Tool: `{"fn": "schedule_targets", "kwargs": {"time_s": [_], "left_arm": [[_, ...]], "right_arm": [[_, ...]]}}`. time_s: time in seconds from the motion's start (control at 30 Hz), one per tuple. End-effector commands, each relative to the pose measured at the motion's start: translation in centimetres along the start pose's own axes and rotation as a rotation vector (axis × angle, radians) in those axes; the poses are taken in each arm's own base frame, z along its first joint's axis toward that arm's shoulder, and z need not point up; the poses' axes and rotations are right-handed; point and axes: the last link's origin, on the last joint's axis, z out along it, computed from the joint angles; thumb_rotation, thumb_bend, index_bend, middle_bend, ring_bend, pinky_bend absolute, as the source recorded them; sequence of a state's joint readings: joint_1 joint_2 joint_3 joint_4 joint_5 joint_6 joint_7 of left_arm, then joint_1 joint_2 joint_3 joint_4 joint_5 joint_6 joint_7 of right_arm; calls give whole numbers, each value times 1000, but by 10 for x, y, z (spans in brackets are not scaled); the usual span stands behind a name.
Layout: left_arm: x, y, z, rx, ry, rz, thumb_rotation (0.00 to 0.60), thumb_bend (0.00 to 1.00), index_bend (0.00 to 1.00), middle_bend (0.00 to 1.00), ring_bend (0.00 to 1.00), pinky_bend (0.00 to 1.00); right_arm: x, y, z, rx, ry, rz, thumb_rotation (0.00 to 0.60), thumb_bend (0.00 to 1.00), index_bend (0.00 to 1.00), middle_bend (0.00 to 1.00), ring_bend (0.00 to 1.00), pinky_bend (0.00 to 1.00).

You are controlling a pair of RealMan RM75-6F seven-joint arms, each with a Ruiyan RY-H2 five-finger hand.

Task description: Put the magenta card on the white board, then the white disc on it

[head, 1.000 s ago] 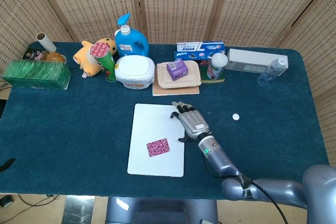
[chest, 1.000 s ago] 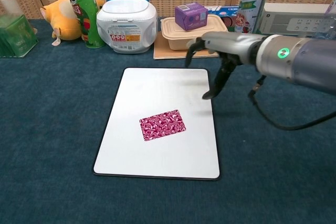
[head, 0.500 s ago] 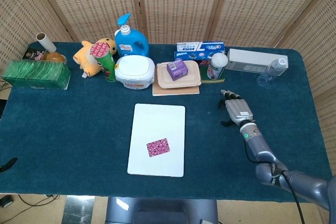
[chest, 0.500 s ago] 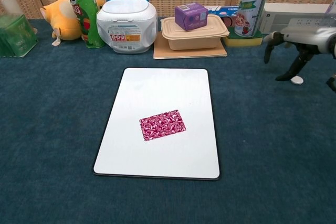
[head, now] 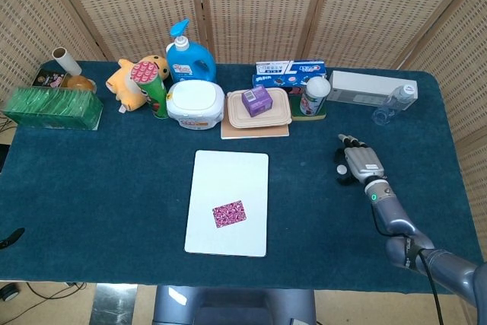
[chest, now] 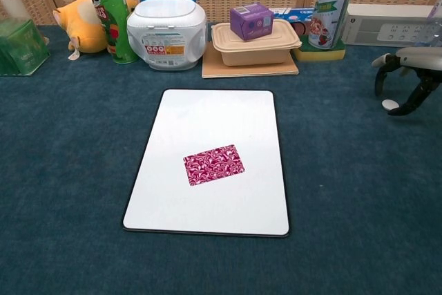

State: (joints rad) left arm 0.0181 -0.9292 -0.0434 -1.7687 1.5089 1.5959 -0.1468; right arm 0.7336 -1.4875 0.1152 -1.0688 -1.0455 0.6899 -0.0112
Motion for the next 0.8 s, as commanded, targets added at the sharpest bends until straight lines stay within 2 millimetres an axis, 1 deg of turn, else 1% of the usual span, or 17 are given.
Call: {"fn": "schedule_targets", "kwargs": {"time_s": [0.03,0.4,0.8], "left_arm": [[0,0,0,1,0,0,600,102,0,0,0,0],[-3,2,1,3,-4,10,600,102,0,0,0,0],[-3,3,0,4,-4,14,600,102,0,0,0,0]], "right_arm": [[-3,2,2,-4,-10,8,600,301,398,55,0,143],[1,12,7,-28,-12,23,600,307,412,63,0,164],[0,10,9,-25,-19,30,600,310,433,65,0,165]]}}
